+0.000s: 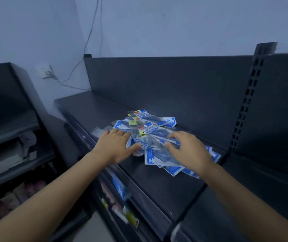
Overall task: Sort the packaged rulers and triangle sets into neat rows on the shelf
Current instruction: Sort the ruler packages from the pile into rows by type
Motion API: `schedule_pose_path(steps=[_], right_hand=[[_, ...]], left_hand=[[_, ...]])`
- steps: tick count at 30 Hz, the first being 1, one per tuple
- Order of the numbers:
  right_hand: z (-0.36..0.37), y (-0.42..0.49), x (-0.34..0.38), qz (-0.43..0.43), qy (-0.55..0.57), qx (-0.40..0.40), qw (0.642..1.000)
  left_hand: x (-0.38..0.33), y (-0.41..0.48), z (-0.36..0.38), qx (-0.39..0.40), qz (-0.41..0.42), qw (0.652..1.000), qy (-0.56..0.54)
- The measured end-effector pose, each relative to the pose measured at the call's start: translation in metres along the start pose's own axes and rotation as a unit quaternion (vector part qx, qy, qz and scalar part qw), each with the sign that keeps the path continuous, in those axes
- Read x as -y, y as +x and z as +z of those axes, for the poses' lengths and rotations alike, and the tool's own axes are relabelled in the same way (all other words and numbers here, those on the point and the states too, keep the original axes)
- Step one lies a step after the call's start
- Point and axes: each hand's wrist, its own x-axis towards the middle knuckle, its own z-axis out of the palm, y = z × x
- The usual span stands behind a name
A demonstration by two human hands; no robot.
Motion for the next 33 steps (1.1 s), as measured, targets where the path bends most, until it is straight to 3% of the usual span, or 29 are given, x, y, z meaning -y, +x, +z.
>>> schedule_pose_path(steps=[7, 11, 18, 21, 26, 29, 33], right_hand=[[0.052, 0.097, 0.013, 0.030, -0.074, 0.102, 0.992], [0.075, 0.132, 0.010, 0.074, -0.090, 0.110, 0.987], [0.086, 0.152, 0.005, 0.235, -0.169, 0.125, 0.949], [0.074, 0.147, 0.008, 0.313, -0.198, 0.138, 0.919], [0.068, 0.137, 0.019, 0.366, -0.156, 0.159, 0.903], [0.068, 0.133, 0.024, 0.371, -0.161, 0.137, 0.904], [0.072, 0.124, 0.031, 0.364, -0.193, 0.085, 0.907]], left_hand=[[0.057, 0.104, 0.019, 0.006, 0.043, 0.999, -0.001], [0.083, 0.163, 0.040, 0.016, 0.138, 0.990, -0.021], [0.096, 0.260, 0.061, 0.137, 0.364, 0.915, -0.103], [0.099, 0.289, 0.063, 0.159, 0.424, 0.889, -0.070], [0.104, 0.310, 0.061, 0.207, 0.517, 0.819, -0.140], [0.108, 0.306, 0.060, 0.240, 0.535, 0.796, -0.150], [0.108, 0.299, 0.059, 0.241, 0.525, 0.803, -0.146]])
